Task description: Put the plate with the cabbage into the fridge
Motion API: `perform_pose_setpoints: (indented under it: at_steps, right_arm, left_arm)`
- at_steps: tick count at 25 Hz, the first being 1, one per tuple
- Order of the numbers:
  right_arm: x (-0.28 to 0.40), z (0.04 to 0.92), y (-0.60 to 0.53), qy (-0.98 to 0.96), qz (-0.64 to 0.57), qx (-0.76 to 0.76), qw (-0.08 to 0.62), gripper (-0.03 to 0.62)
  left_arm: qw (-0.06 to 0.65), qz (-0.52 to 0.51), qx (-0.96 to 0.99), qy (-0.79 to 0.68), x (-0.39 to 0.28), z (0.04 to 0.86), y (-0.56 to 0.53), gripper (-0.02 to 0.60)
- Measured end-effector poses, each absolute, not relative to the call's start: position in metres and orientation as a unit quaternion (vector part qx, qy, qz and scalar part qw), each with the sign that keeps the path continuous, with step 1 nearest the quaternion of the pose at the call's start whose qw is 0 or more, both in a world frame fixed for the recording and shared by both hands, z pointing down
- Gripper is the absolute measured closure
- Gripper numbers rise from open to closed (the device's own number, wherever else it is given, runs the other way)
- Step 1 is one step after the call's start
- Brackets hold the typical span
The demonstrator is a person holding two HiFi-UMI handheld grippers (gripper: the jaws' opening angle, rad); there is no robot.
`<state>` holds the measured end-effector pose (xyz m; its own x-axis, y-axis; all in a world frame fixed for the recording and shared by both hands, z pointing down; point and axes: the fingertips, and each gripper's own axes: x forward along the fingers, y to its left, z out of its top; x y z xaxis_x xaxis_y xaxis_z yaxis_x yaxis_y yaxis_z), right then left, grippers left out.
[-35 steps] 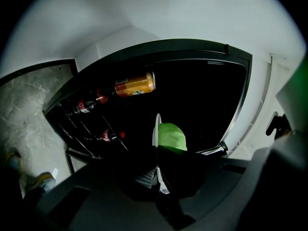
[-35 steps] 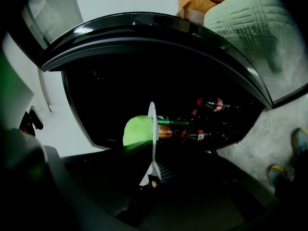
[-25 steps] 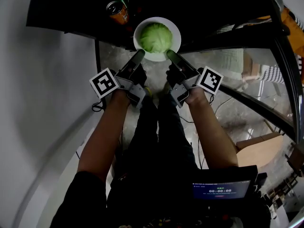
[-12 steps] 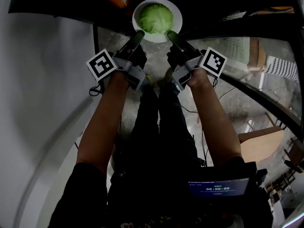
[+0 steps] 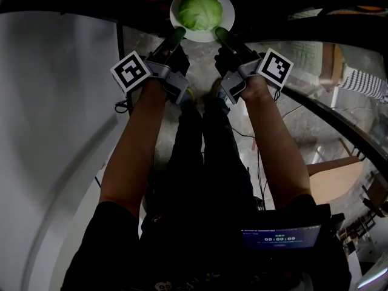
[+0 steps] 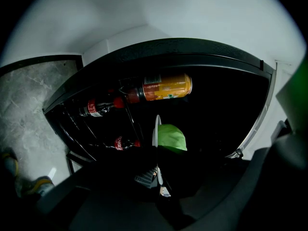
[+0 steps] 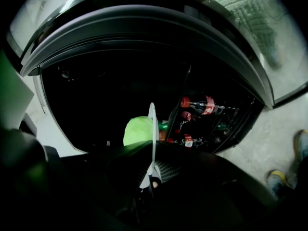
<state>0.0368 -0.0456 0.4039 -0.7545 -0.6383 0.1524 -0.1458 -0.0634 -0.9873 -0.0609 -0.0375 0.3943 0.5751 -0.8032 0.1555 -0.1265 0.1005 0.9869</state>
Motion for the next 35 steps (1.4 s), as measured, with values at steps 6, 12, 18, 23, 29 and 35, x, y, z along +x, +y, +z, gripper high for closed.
perform_pose_setpoints:
  at_steps: [6,12,18,23,29,35]
  right_arm:
    - [0.0358,0.4060,-0.0464,0.658,-0.668,-0.295,0.187,0.574]
    - [0.0361,0.4071,-0.0467,0.655,-0.670,-0.297,0.187,0.574]
    - [0.0361,0.4101,-0.0470,0.653,-0.671,-0.297,0.187,0.574]
    - [0.0362,0.4115,-0.0467,0.651,-0.673,-0.297,0.188,0.574]
    - [0.0364,0.4111,-0.0466,0.650,-0.674,-0.296,0.190,0.574]
    - [0.0369,0.4126,-0.0471,0.648,-0.674,-0.294,0.196,0.574]
  left_arm:
    - [0.637,-0.270,0.612,-0.382,-0.0618,0.3967,-0.0372,0.574]
    - [0.640,-0.272,0.609,-0.381,-0.0615,0.3977,-0.0376,0.572]
    - [0.643,-0.276,0.604,-0.383,-0.0617,0.4012,-0.0368,0.572]
    - [0.643,-0.278,0.602,-0.384,-0.0617,0.4026,-0.0360,0.572]
    - [0.642,-0.280,0.601,-0.385,-0.0613,0.4023,-0.0357,0.572]
    - [0.641,-0.284,0.602,-0.384,-0.0611,0.4034,-0.0353,0.572]
